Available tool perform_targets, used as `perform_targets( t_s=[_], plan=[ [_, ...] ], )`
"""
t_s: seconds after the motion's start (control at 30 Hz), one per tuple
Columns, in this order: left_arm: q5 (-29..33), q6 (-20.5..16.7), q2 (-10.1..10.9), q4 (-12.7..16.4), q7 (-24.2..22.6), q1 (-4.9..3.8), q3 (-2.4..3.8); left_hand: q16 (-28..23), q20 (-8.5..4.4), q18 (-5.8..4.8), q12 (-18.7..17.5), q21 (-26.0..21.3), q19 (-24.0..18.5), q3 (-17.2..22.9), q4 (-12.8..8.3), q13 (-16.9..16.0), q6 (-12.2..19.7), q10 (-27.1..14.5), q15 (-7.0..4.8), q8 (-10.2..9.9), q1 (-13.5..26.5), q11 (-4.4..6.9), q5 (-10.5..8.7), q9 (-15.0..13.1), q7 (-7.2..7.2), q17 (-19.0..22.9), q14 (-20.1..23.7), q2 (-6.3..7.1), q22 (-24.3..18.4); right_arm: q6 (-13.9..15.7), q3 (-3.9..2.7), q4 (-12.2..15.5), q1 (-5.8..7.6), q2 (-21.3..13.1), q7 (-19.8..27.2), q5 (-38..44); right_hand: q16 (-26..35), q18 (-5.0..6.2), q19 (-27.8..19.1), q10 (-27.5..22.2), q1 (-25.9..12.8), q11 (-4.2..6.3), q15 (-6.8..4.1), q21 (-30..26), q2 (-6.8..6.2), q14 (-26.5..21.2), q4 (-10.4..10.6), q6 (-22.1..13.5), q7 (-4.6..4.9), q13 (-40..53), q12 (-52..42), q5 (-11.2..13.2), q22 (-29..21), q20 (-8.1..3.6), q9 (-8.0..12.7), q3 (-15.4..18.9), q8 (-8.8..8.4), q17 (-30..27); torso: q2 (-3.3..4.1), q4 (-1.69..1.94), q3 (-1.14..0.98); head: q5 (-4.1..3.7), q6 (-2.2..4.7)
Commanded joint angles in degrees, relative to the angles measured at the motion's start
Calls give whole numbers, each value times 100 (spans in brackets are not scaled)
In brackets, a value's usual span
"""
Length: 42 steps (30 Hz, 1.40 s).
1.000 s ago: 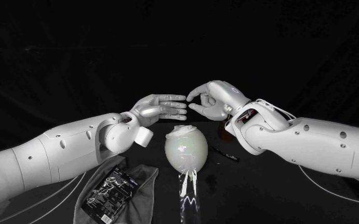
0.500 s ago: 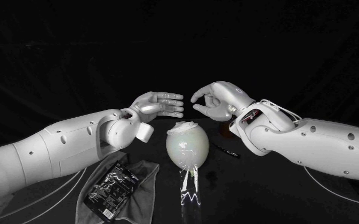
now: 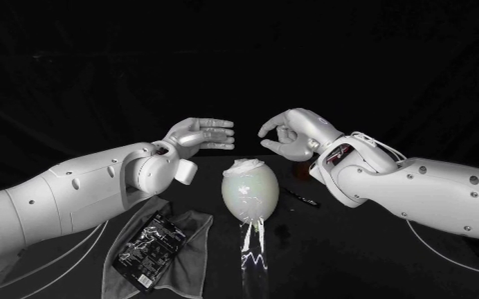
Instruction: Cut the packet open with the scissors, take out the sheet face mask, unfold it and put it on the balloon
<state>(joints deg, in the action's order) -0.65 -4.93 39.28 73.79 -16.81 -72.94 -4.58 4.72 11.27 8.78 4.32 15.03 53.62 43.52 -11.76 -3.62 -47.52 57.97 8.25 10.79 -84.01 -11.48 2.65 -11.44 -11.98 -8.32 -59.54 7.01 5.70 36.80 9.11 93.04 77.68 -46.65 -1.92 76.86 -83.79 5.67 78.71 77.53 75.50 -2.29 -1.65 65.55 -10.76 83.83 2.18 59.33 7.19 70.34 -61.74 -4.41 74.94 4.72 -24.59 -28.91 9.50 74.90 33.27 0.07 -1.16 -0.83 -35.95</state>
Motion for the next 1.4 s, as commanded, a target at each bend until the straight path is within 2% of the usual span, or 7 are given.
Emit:
perform_targets(
  t_s=[0.03,0.13,0.3,0.57,0.83,1.23,1.4],
  plan=[
    [-238,-137,73,37,-442,-7,2,-41,42,-114,-21,0,-141,-255,138,5,-112,47,63,69,193,13,11,-25,-263,12,48,32,0,-576,2,-43,-11,99,-122,-193,-45,-97,32,57,-99,-18,35,33,1,331,54,-70,12,86,-107,77,845,11,15,35,-36,645,-1,3,0,18,-38],
    [-310,-225,172,81,-569,-7,-3,-62,121,-169,-17,-127,-407,-481,301,2,-221,113,61,140,382,51,20,-47,-211,16,92,72,-63,-857,5,-108,-24,243,-231,-83,-115,-114,69,148,-180,-34,51,128,-29,361,90,-91,26,268,-369,117,885,25,32,97,-54,738,6,8,-3,27,-53],
    [-280,-387,329,192,-746,-6,-10,-55,219,-151,-20,-218,-518,-668,480,1,-259,176,55,178,579,65,14,-57,-197,6,97,152,-122,-1299,8,-270,-46,544,-484,177,-264,-149,152,279,-311,-59,75,320,-70,432,168,-147,49,534,-750,117,949,47,64,215,-96,943,19,12,0,48,-92],
    [-103,-562,492,359,-916,-5,-14,-48,267,-114,-28,-263,-551,-705,546,2,-267,197,47,191,599,70,16,-59,-209,-3,93,156,-151,-1708,19,-601,-66,1011,-814,537,-408,-183,240,385,-358,-88,103,529,-68,501,232,-203,76,774,-1092,117,1001,73,102,315,-147,1154,22,16,7,49,-153],
    [91,-587,562,454,-967,-4,-15,-41,281,-87,-31,-270,-543,-717,566,2,-267,205,46,193,595,62,16,-58,-230,-8,86,163,-157,-1900,33,-823,-94,1284,-987,690,-434,-188,257,375,-249,-90,107,575,-8,511,192,-200,80,806,-1136,59,1009,80,118,267,-158,1189,10,1,4,82,-200],
    [142,-581,583,494,-956,-4,-19,-9,318,1,-57,-265,-486,-743,601,5,-217,169,43,171,562,43,16,-43,-254,-30,40,182,-162,-2049,42,-962,-115,1387,-1059,718,-446,-193,267,374,-246,-92,111,606,10,516,200,-160,77,827,-1165,45,1015,85,118,259,-142,1207,5,-4,2,105,-242],
    [147,-580,585,494,-950,-4,-20,-7,321,6,-57,-265,-483,-743,603,5,-216,169,43,171,558,43,16,-42,-255,-31,38,180,-163,-2134,44,-961,-119,1395,-1074,701,-488,-209,311,441,-339,-46,80,716,117,539,305,15,16,922,-1312,-28,1040,71,93,246,-41,1274,4,-4,2,108,-250]
  ],
)
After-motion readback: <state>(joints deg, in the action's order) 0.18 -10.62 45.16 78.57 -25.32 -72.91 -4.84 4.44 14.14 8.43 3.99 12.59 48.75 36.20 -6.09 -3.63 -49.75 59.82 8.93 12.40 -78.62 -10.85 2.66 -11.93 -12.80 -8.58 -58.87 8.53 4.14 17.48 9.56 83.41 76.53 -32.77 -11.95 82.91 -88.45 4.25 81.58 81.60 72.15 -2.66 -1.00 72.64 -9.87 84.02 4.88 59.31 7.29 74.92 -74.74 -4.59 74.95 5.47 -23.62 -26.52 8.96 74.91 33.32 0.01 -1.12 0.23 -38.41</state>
